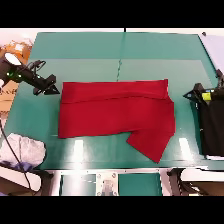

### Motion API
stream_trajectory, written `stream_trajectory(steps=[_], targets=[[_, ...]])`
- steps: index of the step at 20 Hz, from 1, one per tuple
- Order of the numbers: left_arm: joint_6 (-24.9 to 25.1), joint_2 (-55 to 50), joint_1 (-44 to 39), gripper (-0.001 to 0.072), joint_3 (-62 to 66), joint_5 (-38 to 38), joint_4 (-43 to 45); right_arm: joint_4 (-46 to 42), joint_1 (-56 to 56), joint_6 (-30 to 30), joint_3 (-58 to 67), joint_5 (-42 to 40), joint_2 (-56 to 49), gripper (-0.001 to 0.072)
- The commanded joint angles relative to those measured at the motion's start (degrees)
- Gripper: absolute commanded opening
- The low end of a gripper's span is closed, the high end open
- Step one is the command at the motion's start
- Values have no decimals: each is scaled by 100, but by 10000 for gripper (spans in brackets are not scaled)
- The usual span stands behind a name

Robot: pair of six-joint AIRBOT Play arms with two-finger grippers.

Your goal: Fold the shirts.

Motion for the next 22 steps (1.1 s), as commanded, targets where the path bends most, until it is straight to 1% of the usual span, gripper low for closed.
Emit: stream_trajectory(steps=[1,2,4,5,6,7,8,10,13,15,17,18,19,20,21,22], targets=[[455,487,-396,25,-118,-391,179,-1886,-116,1167,-933,144,1263,20],[527,839,-636,26,-494,-240,417,-2240,-122,1475,-1394,114,1784,20],[667,1596,-1045,26,-1460,243,487,-2293,-118,1602,-2330,114,2632,24],[710,2072,-1202,25,-2096,529,400,-2085,-116,1637,-2778,116,2920,102],[713,2540,-1292,26,-2706,745,286,-1818,-116,1637,-3252,118,3152,236],[713,3029,-1320,26,-3333,918,131,-1591,-116,1635,-3657,122,3294,292],[708,3504,-1303,26,-3886,1029,57,-1311,-116,1631,-4048,114,3373,295],[509,4336,-1300,26,-4662,1064,109,-787,-116,1421,-4653,-9,3377,296],[37,5149,-1300,27,-5147,1163,225,-597,-114,1401,-4920,-219,3270,296],[-304,5344,-1300,28,-5204,1235,400,-533,-114,1401,-4920,-308,3095,315],[-669,5333,-1300,29,-5204,1298,391,-402,2,1392,-4937,-358,2758,315],[-715,5333,-1300,29,-5204,1414,393,-400,173,1303,-4944,-428,2579,314],[-791,5333,-1303,56,-5215,1495,389,-350,378,1255,-4942,-492,2441,314],[-927,5333,-1303,394,-5252,1513,382,-315,555,1226,-4933,-595,2369,313],[-1147,5335,-1303,713,-5344,1517,345,-315,708,1145,-4922,-748,2358,313],[-1320,5335,-1303,692,-5497,1521,315,-317,776,1115,-4903,-839,2361,312]])
